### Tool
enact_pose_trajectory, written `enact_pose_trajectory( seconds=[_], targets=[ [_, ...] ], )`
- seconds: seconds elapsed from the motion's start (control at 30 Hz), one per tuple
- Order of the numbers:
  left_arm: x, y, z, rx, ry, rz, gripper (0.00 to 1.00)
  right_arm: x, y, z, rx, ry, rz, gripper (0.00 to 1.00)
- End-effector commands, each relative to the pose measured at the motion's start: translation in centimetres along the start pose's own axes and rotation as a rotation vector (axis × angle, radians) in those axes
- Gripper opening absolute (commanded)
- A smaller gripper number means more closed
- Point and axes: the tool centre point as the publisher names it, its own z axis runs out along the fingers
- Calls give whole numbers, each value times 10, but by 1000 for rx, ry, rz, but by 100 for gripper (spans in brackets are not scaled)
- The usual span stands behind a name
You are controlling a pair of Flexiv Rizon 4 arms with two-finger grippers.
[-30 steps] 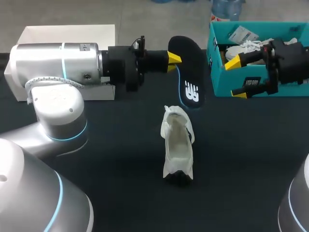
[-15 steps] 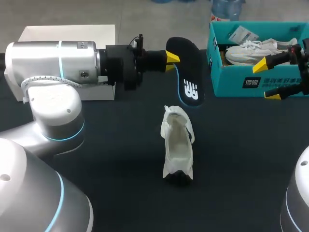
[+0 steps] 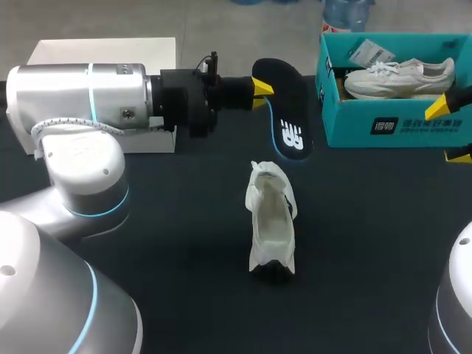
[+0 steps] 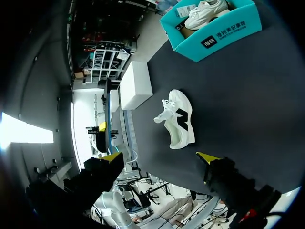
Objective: Take the shoe out of the shoebox, open the shoe tongue, remove and reinsert the insole, then place the shoe into the shoebox
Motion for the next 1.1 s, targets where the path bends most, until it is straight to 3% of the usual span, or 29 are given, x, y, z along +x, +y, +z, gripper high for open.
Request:
enact_pose_trajectory(
  seconds=[0.03,0.63,0.77,1.1],
  targets=[
    [-1,-7,1,-15,-6,1,0,-1,-4,0,-7,1,0,100],
    [-1,-7,1,-15,-6,1,0,-1,-4,0,-7,1,0,100],
    [0,-22,-10,100,86,-299,0,-1,-4,0,-7,1,0,100],
    [16,-77,-38,287,371,-696,0,-1,-4,0,-7,1,0,100]
  ],
)
